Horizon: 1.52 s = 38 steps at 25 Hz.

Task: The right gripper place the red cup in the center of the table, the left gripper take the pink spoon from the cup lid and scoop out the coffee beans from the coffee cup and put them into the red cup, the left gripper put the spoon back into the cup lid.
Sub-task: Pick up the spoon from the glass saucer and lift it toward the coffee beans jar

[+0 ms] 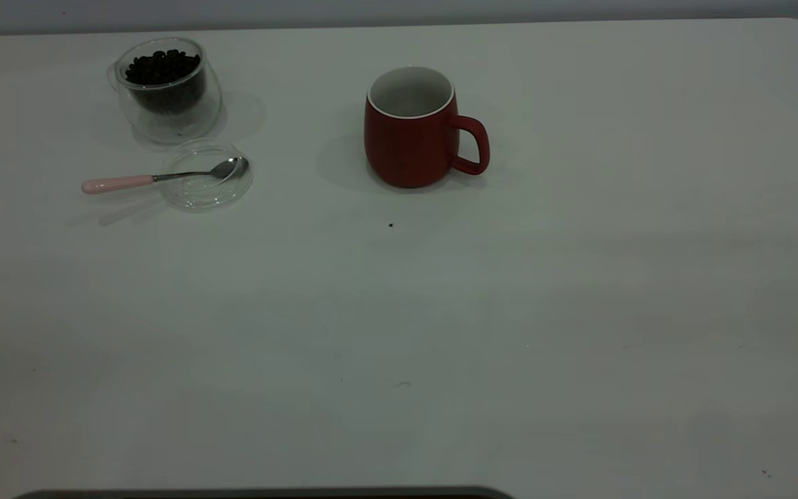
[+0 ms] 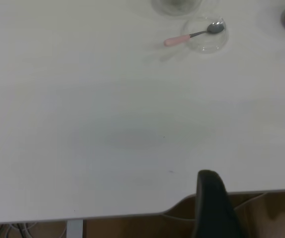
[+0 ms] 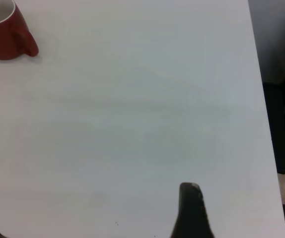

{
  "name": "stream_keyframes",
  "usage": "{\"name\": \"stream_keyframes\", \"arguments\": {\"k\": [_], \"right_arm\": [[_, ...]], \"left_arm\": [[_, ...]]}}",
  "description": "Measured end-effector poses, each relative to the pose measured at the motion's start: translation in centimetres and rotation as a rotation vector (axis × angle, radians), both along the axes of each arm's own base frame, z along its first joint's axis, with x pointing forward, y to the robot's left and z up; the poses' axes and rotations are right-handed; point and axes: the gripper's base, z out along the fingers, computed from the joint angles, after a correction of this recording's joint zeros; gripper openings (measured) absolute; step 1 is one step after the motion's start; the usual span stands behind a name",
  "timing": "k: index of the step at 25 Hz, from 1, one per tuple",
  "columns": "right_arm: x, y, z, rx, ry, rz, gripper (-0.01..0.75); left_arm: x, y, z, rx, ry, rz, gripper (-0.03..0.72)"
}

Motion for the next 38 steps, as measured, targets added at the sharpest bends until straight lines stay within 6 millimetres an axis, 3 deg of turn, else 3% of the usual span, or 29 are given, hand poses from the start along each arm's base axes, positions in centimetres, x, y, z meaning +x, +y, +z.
{"name": "stream_keyframes", "arguments": {"k": [9,12,18,24,28,31,38], "right_arm": [[0.0,0.0,0.0,0.0,0.0,0.0,0.585],[0.0,0.0,0.0,0.0,0.0,0.0,0.585],[0.0,0.0,0.0,0.0,0.0,0.0,0.585],[0.0,0.0,0.0,0.0,0.0,0.0,0.585],[0.0,0.0,0.0,0.0,0.0,0.0,0.585],[0.0,0.0,0.0,0.0,0.0,0.0,0.585],[0.0,0.0,0.0,0.0,0.0,0.0,0.585]], "left_arm": [[0.1,0.0,0.0,-0.021,0.006,0.017,0.465],[1.3,0.1,0.2,-0.009,0.091,0.036,0.465],[8.1,-0.4,2.5,-0.034,0.173,0.071,0.465],[17.2,-0.8,1.8,-0.053,0.266,0.112,0.465],[23.6,1.1,-0.2,-0.05,0.388,0.213,0.465],[27.7,3.7,-3.2,-0.098,0.506,0.321,0.465],[33.4,7.5,-12.5,-0.314,0.752,0.382,0.465]]}}
